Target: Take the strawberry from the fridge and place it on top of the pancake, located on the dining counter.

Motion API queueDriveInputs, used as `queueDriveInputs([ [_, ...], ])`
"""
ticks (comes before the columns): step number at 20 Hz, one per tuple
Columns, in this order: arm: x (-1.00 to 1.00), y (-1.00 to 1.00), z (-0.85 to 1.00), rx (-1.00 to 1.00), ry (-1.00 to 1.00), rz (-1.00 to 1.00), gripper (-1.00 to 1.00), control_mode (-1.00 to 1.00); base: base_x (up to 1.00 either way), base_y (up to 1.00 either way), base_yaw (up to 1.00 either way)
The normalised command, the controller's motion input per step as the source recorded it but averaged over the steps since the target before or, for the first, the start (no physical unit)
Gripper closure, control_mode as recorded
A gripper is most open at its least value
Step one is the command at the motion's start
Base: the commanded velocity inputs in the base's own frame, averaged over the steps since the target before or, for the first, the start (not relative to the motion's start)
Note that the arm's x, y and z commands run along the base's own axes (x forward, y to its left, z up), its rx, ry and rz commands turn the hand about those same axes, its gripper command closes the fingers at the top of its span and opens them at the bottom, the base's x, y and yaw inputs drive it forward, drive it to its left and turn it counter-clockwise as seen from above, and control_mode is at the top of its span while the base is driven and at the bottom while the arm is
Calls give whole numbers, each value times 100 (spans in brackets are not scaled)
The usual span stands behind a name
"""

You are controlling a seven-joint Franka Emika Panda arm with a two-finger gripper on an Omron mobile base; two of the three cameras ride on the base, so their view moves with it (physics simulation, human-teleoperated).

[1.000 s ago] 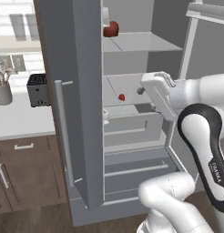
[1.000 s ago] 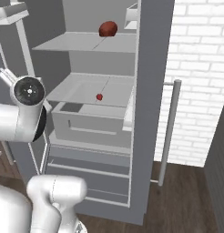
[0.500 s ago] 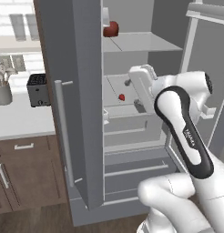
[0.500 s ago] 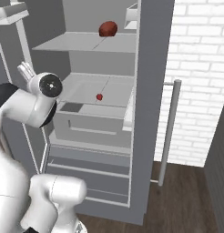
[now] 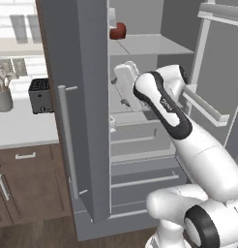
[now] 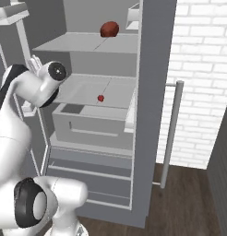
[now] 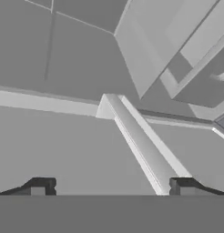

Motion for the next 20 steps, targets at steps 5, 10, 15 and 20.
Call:
queueDriveInputs([
  [5, 53, 64, 0, 4, 15, 9, -100, -100, 0, 0, 0],
  [10, 2, 85, 0, 1, 6, 11, -100, -100, 0, 0, 0],
  [15, 0, 94, 0, 0, 5, 11, -100, -100, 0, 0, 0],
  [20, 0, 99, 0, 0, 3, 9, -100, -100, 0, 0, 0],
])
